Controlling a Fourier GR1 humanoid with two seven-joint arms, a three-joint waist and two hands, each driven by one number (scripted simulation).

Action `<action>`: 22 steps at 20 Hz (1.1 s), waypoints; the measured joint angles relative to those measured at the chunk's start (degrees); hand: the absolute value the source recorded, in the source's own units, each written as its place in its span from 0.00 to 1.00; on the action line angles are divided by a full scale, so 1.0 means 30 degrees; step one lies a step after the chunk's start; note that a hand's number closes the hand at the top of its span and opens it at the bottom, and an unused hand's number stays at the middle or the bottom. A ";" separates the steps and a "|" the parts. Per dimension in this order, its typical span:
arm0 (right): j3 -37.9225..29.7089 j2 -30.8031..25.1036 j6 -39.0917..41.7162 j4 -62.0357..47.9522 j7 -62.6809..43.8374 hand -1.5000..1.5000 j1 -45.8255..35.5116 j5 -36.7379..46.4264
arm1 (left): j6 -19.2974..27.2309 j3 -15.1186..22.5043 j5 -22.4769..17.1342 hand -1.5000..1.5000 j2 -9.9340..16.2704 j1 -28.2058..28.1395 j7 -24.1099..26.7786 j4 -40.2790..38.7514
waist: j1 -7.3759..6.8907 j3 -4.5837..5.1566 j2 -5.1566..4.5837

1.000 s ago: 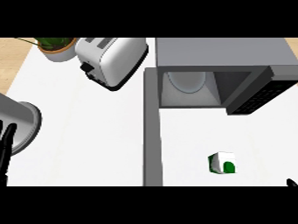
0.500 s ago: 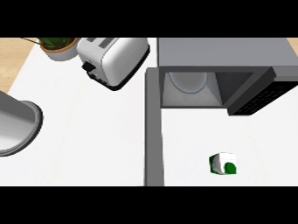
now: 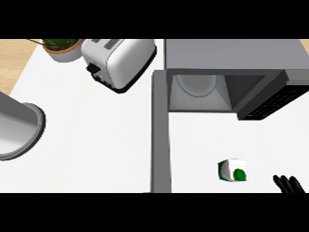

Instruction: Pick up the milk, place it into the microwave and close the microwave

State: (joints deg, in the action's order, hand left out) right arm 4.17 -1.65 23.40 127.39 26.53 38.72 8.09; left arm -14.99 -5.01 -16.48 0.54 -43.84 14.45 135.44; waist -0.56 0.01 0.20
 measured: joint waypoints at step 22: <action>-0.2657 -0.0270 -0.3802 -1.1358 0.2643 0.00 -0.7784 0.3251 | -0.3624 -0.2593 -0.1782 0.00 -0.0156 -0.2809 0.3184 -0.1242 | -0.0062 -0.0012 -0.0040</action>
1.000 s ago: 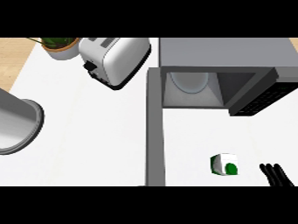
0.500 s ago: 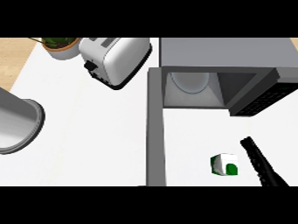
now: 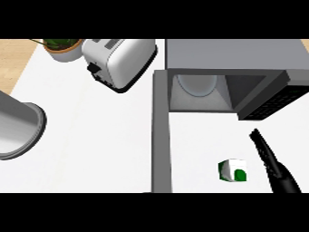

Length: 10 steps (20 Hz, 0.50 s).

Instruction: Pick up the milk, place it into the microwave and close the microwave

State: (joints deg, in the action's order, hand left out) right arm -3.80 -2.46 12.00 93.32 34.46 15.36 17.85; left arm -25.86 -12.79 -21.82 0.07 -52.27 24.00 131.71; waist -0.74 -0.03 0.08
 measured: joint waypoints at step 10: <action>-0.0219 -0.0817 -0.0113 -0.5816 0.3030 0.00 -0.2174 0.0773 | -0.0530 -0.0861 -0.1117 0.00 0.0095 -0.0483 -0.0188 0.0495 | 0.0012 -0.0005 -0.0016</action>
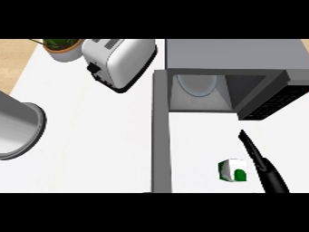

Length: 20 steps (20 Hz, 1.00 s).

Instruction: Pick up the milk, place it into the microwave and close the microwave

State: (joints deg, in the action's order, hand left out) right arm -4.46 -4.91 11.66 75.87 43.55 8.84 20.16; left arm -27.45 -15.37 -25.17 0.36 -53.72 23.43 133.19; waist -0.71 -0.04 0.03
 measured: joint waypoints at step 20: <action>-0.1134 -0.0507 -0.6224 -1.0720 0.5057 1.00 -0.4573 0.3189 | -0.1063 -0.1060 -0.0843 0.00 0.0047 0.0091 0.0190 -0.0844 | -0.0097 0.0087 0.0051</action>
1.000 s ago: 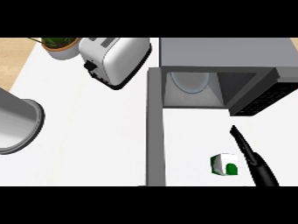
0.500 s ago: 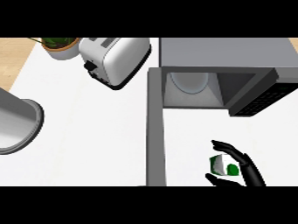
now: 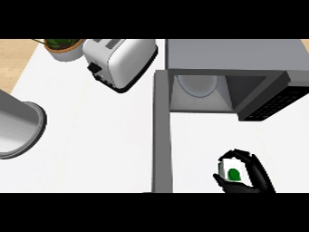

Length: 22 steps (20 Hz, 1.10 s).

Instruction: Pick up the milk, place it into the microwave and close the microwave

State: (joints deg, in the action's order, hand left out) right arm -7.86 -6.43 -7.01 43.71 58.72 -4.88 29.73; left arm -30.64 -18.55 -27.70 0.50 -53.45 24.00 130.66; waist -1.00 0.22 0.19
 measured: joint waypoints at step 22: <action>-0.2353 0.0145 -0.1021 -0.6505 0.0523 1.00 -0.7679 -0.1336 | -0.1063 -0.0643 -0.1006 0.00 -0.0013 -0.0076 -0.0402 -0.0553 | -0.0036 -0.0095 -0.0099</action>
State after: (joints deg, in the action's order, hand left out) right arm -14.92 -6.00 -10.08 24.19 60.29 -27.92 25.72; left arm -33.83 -20.48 -30.72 0.46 -53.68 22.80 129.00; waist -1.11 -0.07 -0.11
